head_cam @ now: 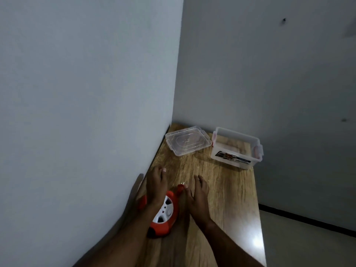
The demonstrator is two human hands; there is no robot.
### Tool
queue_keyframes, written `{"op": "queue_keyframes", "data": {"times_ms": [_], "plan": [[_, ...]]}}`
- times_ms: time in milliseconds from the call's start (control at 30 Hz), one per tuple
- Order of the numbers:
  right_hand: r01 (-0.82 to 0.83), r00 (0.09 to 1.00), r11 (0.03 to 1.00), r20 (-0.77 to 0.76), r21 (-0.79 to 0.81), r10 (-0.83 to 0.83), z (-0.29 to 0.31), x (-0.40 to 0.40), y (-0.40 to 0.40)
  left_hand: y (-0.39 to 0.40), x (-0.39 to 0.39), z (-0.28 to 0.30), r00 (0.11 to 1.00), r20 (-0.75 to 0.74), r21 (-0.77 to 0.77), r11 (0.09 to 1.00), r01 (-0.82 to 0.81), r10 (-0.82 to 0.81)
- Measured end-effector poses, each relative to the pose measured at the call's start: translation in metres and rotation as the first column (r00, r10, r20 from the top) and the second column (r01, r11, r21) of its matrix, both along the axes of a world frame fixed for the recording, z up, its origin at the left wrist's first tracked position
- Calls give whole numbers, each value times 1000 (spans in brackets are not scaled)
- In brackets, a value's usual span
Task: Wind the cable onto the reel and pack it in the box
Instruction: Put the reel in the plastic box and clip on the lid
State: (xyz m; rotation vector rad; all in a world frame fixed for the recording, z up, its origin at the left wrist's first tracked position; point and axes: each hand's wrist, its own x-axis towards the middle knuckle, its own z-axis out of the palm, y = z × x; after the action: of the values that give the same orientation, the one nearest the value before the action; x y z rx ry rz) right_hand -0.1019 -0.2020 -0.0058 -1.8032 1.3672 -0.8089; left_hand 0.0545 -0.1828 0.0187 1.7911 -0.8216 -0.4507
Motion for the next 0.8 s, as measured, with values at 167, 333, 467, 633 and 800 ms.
{"op": "queue_keyframes", "data": {"times_ms": [167,333,467,633,800], "plan": [[59,998,996,16,-61,-58,27,-32,-38,-49,-34,20,995,-29,-77,993,90,-92],[147,988,984,69,-98,-141,54,-58,-71,-93,-67,44,983,-76,-141,978,153,-164],[191,979,974,98,-118,-180,62,-83,-101,-129,-88,51,975,-74,-158,968,194,-208],[257,966,959,53,-119,-252,57,-110,-144,-171,-104,52,964,-95,-162,959,232,-249],[294,956,946,36,-136,-292,60,-131,-186,-217,-108,36,968,-81,-107,968,227,-236]]}}
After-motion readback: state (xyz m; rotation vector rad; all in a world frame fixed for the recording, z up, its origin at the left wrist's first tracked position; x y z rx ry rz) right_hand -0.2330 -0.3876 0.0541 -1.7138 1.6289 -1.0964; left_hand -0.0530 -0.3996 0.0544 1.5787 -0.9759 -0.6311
